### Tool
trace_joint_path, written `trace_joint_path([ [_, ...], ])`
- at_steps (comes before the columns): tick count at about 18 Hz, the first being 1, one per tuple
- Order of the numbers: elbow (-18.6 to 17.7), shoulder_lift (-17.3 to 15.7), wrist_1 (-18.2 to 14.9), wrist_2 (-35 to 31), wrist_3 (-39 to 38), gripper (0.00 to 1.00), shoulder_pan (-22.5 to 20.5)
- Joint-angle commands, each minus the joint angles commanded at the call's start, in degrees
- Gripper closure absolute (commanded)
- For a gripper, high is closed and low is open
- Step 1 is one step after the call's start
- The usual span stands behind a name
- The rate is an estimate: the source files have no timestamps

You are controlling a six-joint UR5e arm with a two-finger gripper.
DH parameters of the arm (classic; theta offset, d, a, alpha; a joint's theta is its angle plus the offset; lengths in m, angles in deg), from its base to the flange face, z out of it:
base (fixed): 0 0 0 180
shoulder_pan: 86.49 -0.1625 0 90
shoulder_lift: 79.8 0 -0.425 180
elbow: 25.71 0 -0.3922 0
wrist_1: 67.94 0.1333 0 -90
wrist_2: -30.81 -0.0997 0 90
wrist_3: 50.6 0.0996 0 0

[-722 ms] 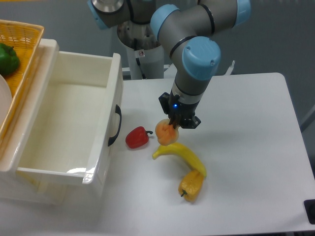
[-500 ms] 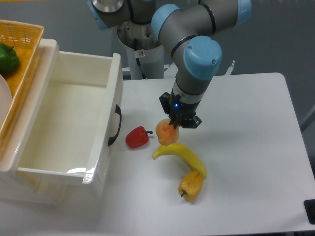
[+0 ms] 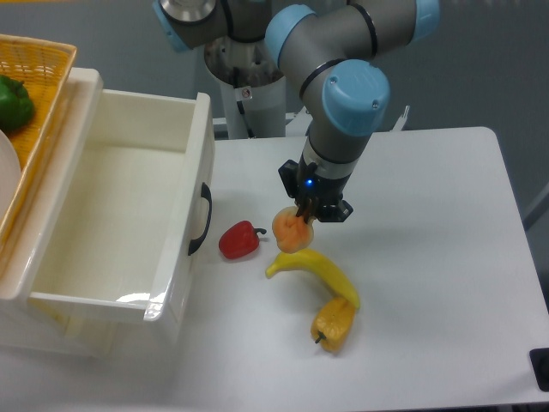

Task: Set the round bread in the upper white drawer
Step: 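Close the gripper on the round bread bun beside the banana, then lift the bread bun and carry it over the open white drawer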

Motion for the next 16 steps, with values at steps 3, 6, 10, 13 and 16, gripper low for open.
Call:
trace_joint_path([
  [3, 0.0, -0.88, -0.09, 0.09, -0.79, 0.87, -0.09],
  [6, 0.0, -1.58, -0.09, 1.58, -3.16, 0.87, 0.09],
  [10, 0.0, -3.69, -0.35, 5.09, -7.29, 0.87, 0.0],
  [13, 0.0, -6.06, -1.41, 6.76, -10.19, 0.87, 0.0],
  [16, -0.09, -7.47, -1.49, 8.96, -16.25, 0.86, 0.35],
])
